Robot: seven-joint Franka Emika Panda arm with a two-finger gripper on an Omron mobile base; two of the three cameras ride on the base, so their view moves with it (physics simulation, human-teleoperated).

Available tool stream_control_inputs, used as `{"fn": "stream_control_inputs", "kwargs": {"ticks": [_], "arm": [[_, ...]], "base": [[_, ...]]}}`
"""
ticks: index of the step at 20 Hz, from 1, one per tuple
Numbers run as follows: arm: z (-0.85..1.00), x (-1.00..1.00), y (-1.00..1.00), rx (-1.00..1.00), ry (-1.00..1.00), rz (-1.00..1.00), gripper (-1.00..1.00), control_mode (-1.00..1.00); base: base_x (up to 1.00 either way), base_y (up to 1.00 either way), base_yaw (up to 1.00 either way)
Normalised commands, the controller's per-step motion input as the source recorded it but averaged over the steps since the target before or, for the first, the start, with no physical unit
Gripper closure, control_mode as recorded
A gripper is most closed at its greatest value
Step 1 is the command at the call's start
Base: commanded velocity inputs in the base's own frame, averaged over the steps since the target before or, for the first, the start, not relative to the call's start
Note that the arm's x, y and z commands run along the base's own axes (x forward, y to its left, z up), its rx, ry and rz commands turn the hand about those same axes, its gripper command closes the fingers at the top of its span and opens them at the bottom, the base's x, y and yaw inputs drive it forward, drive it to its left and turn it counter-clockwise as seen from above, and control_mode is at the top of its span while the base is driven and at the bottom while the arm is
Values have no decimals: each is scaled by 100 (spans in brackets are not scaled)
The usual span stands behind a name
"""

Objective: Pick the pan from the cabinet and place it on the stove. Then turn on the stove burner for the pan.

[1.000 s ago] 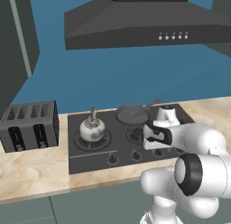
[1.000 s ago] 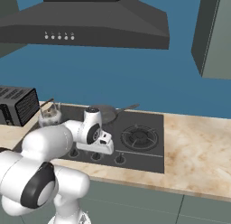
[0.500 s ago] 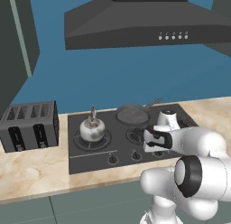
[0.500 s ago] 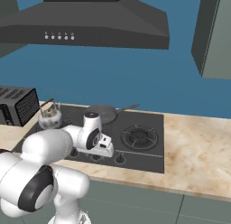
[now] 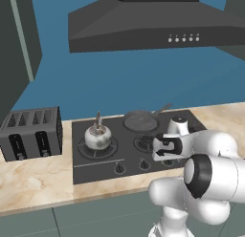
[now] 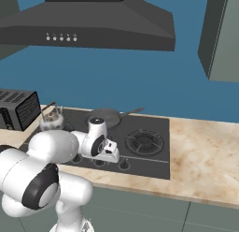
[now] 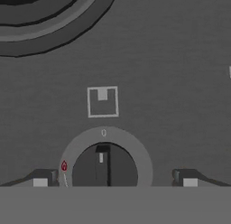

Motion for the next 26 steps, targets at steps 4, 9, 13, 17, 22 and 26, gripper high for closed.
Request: {"fn": "stream_control_inputs", "kwargs": {"ticks": [4,9,13,17,22,26], "arm": [[-18,-22,9,0,-6,0,-100,-100],[-13,-22,19,0,-4,0,-100,-100],[-19,-22,14,0,-3,0,-100,-100],[-29,-24,6,0,-1,0,-100,-100],[-33,-20,4,0,0,0,-100,-100],[-35,-20,8,0,0,0,100,-100]], "base": [[0,0,0],[0,0,0],[0,0,0],[0,0,0],[0,0,0],[0,0,0]]}}
